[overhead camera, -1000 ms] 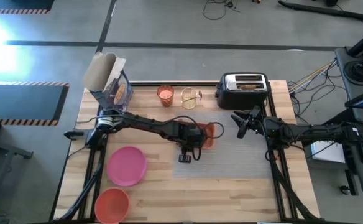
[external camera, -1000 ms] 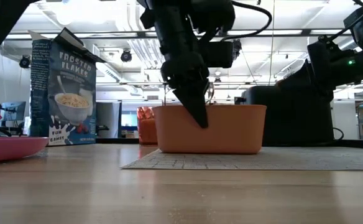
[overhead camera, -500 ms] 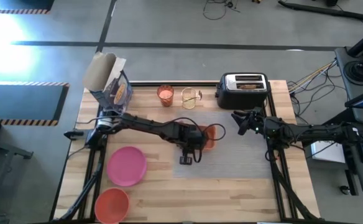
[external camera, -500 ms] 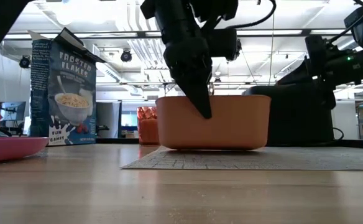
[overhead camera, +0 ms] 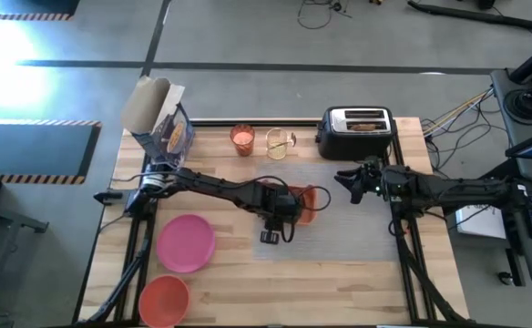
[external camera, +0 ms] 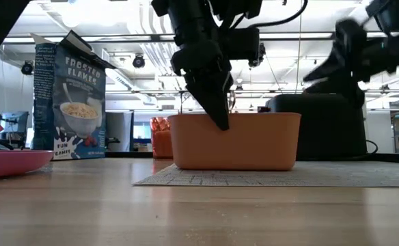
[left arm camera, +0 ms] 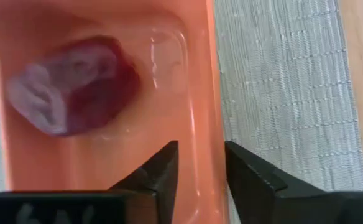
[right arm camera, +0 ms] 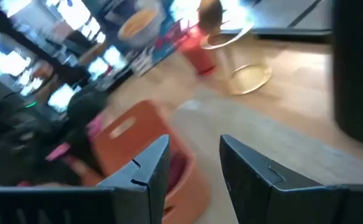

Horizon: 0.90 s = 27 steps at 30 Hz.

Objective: Arrange a breakfast setting
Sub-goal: Move the orange bin to the bottom right of the table

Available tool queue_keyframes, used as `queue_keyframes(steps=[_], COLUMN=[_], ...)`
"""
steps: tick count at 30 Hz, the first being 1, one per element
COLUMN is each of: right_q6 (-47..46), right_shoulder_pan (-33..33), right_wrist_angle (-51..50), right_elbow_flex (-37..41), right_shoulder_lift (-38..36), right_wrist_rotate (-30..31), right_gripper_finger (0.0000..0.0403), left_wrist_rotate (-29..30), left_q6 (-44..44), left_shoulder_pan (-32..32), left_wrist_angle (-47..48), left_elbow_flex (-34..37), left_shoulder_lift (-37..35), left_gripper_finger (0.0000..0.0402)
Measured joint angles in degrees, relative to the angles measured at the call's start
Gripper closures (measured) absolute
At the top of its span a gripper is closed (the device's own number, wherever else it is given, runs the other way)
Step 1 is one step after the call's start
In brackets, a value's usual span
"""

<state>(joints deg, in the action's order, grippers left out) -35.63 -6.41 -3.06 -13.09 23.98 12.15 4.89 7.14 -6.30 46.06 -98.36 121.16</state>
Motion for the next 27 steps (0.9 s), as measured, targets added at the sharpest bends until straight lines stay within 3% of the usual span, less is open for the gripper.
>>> queue_keyframes(steps=[7, 12, 20, 27], right_q6=[9.0, 17.7, 26.5, 34.0], right_shoulder_pan=[0.1, 0.2, 0.1, 2.1], right_wrist_angle=[-27.9, -40.7, -41.2, -41.1], right_elbow_flex=[-18.3, -28.2, -32.7, -32.7], right_shoulder_lift=[8.7, 16.4, 23.1, 30.5], right_wrist_rotate=[-2.0, -2.2, -4.9, -16.6], right_gripper_finger=[0.0273, 0.0276, 0.0302, 0.0253], left_wrist_rotate=[3.8, 12.0, 24.1, 26.7], left_q6=[3.3, 0.4, -8.3, -21.8], left_shoulder_pan=[-0.5, -1.6, -4.7, -6.3], left_wrist_angle=[0.1, 4.6, 19.0, 40.6], left_elbow_flex=[-3.0, -4.8, -9.5, -15.8], left_shoulder_lift=[0.0, -0.1, -0.7, -1.0], left_gripper_finger=[0.026, 0.0259, 0.0259, 0.0259])
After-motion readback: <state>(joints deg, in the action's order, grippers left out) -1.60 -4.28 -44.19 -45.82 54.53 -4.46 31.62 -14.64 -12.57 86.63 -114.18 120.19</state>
